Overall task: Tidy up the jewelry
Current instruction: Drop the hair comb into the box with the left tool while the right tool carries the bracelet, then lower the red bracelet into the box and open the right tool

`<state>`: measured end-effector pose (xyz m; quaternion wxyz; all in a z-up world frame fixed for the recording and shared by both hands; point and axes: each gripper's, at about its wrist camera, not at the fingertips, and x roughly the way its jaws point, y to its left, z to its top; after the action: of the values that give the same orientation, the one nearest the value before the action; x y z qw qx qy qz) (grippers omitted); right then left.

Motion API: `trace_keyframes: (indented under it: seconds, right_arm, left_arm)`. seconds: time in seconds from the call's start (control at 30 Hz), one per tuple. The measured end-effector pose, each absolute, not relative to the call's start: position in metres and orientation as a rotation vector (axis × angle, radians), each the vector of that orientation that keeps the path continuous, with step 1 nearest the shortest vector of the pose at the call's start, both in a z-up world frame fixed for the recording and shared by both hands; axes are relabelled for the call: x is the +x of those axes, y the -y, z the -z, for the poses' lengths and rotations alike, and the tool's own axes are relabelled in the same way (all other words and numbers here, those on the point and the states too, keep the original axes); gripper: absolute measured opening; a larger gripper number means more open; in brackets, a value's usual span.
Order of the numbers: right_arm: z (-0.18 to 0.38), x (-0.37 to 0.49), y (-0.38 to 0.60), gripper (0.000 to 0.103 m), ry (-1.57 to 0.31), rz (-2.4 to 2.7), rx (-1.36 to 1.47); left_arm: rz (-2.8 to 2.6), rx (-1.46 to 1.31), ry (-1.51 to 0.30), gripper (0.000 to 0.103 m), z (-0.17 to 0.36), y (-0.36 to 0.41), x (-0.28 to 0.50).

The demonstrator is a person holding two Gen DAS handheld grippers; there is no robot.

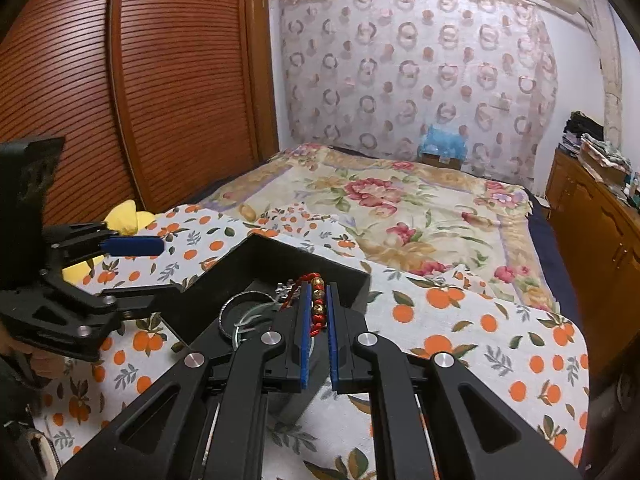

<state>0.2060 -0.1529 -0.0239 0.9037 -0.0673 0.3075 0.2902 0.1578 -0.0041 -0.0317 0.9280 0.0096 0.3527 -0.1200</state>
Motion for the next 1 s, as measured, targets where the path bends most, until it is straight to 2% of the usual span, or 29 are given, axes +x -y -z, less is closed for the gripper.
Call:
trace_keyframes:
  seconds: [0.7, 0.73, 0.77, 0.8, 1.0]
  right_arm:
    - [0.023, 0.188, 0.133, 0.009, -0.673, -0.623, -0.158]
    - [0.024, 0.188, 0.134, 0.017, -0.675, -0.612, -0.161]
    - [0.024, 0.187, 0.135, 0.028, -0.672, -0.610, -0.163]
    - [0.023, 0.185, 0.135, 0.032, -0.664, -0.613, -0.167]
    - [0.016, 0.173, 0.143, 0.033, -0.650, -0.590, -0.152]
  left_arm:
    - [0.227, 0.004, -0.761, 0.071, 0.054, -0.013, 0.111]
    - [0.227, 0.004, -0.760, 0.071, 0.054, -0.012, 0.109]
    - [0.226, 0.006, -0.758, 0.071, 0.053, -0.012, 0.106]
    - [0.225, 0.009, -0.756, 0.071, 0.053, -0.012, 0.104]
    - [0.223, 0.014, -0.750, 0.071, 0.052, -0.010, 0.089]
